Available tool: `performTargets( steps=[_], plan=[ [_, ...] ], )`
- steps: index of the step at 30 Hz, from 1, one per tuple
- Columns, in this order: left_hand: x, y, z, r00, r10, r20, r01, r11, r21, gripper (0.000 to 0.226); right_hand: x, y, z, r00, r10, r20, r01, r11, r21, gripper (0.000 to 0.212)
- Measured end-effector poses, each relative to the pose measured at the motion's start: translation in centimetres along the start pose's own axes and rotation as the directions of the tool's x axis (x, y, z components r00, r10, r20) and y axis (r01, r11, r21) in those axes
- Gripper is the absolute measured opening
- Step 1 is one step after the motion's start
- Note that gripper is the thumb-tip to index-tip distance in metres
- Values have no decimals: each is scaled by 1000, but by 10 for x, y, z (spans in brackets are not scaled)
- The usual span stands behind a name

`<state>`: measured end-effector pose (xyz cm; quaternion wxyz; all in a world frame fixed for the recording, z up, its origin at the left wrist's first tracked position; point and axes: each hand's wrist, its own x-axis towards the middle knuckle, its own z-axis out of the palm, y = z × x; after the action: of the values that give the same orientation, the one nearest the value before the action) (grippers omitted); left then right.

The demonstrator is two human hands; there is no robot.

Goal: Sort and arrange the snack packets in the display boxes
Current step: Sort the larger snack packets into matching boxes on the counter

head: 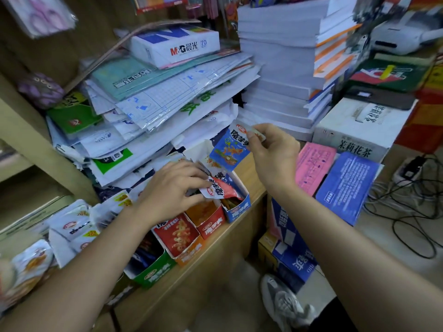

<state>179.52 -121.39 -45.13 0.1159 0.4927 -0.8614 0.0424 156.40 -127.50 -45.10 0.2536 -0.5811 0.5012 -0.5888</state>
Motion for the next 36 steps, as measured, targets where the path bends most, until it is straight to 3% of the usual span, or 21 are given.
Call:
performTargets(
  steps=[2, 5, 8, 11, 12, 14, 18, 24, 28, 31, 34, 36],
  plan=[
    [-1, 2, 0, 999, -6, -32, 5, 1000, -9, 37, -3, 2, 4, 988, -12, 153, 31, 992, -122, 15],
    [-2, 3, 1, 997, -23, -72, 20, 999, -46, 34, -5, 11, 15, 885, 105, 454, 69, 934, -350, 23],
    [-1, 3, 4, 989, -72, -125, 55, 989, -135, 27, -5, 21, 19, 869, 213, 447, -8, 908, -419, 37],
    [2, 8, 4, 956, -192, -222, 125, 950, -286, 17, -2, 20, 12, 880, 231, 415, -48, 913, -405, 17],
    [5, 9, 2, 937, -248, -246, 154, 925, -348, 15, -1, 18, 7, 884, 226, 409, -50, 915, -399, 28],
    [9, 14, -6, 888, -356, -291, 196, 866, -461, 12, 0, 15, -1, 908, 179, 378, -23, 924, -383, 44],
    [0, 24, -30, 770, -468, -434, 217, 831, -512, 8, -5, 7, -12, 933, 63, 355, 50, 953, -299, 29],
    [-52, 40, -59, 545, -590, -595, 300, 800, -519, 8, -26, -6, -7, 875, 38, 484, 83, 971, -226, 24],
    [-95, 52, -58, 429, -631, -646, 451, 770, -451, 14, -41, -8, 10, 767, 89, 635, 148, 939, -310, 36],
    [-115, 57, -45, 440, -666, -602, 557, 728, -399, 15, -51, -6, 24, 719, 98, 688, 202, 918, -342, 39],
    [-121, 55, -40, 503, -651, -569, 582, 742, -334, 17, -55, -1, 32, 754, 52, 655, 270, 884, -381, 40],
    [-122, 54, -39, 509, -624, -594, 566, 762, -315, 16, -54, 1, 34, 785, 44, 618, 258, 884, -389, 36]
  ],
)
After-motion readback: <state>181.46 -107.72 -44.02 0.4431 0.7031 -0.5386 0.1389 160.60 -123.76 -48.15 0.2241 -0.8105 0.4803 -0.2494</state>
